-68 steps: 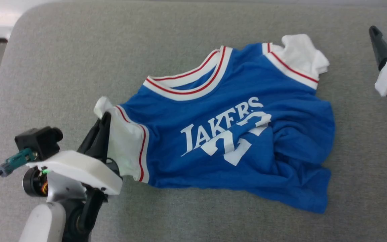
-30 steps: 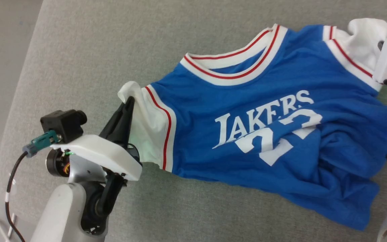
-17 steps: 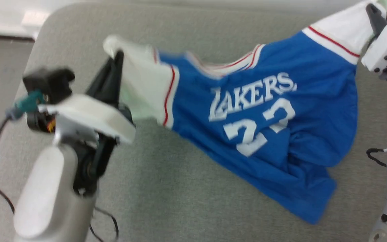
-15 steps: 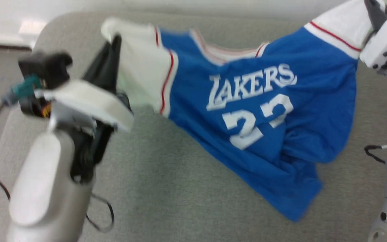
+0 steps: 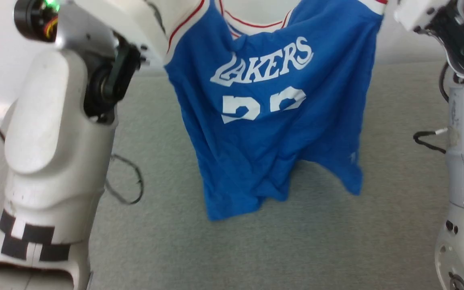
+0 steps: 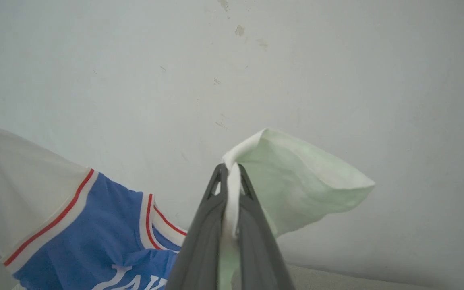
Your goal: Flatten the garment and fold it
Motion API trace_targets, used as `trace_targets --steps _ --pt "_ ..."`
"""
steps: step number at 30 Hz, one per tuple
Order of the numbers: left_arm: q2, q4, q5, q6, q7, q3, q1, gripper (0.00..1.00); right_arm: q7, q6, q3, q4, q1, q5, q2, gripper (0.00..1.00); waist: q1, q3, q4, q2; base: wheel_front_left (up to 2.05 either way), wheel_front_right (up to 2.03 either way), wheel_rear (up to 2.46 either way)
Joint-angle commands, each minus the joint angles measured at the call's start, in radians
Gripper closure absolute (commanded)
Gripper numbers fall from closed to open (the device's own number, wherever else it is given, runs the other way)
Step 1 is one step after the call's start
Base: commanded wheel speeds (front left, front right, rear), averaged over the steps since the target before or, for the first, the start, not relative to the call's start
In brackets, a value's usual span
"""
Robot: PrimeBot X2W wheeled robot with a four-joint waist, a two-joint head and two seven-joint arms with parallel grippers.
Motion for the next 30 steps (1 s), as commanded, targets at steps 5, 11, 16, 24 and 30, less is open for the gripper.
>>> trace_targets --steps 5,11,16,24,30 --pt "-0.017 0.062 -0.030 0.009 0.032 0.020 -0.099 1.00 0.014 -0.001 0.067 0.045 -0.071 0.018 0.007 1.00 0.0002 -0.076 -0.127 0.0000 0.00 0.00 0.00" --pt "0.002 0.136 -0.024 0.018 0.070 0.023 -0.176 1.00 0.023 -0.001 0.086 0.132 -0.134 0.008 0.011 1.00 0.0002 -0.055 -0.184 0.0000 0.00 0.00 0.00" --pt "0.020 0.203 -0.018 0.026 0.094 0.025 -0.233 1.00 0.030 -0.001 0.092 0.202 -0.180 -0.012 0.013 1.00 0.0002 -0.016 -0.218 0.0000 0.00 0.00 0.00" --pt "0.030 0.253 0.038 0.033 0.060 0.005 -0.401 1.00 -0.013 -0.001 0.057 0.281 -0.297 -0.083 0.014 1.00 0.0002 0.161 -0.227 0.0000 0.00 0.00 0.00" --pt "0.016 0.320 0.066 0.021 -0.073 0.012 -0.554 1.00 -0.116 -0.001 0.026 0.318 -0.422 -0.165 0.014 1.00 0.0002 0.313 -0.202 0.0000 0.00 0.00 0.00"
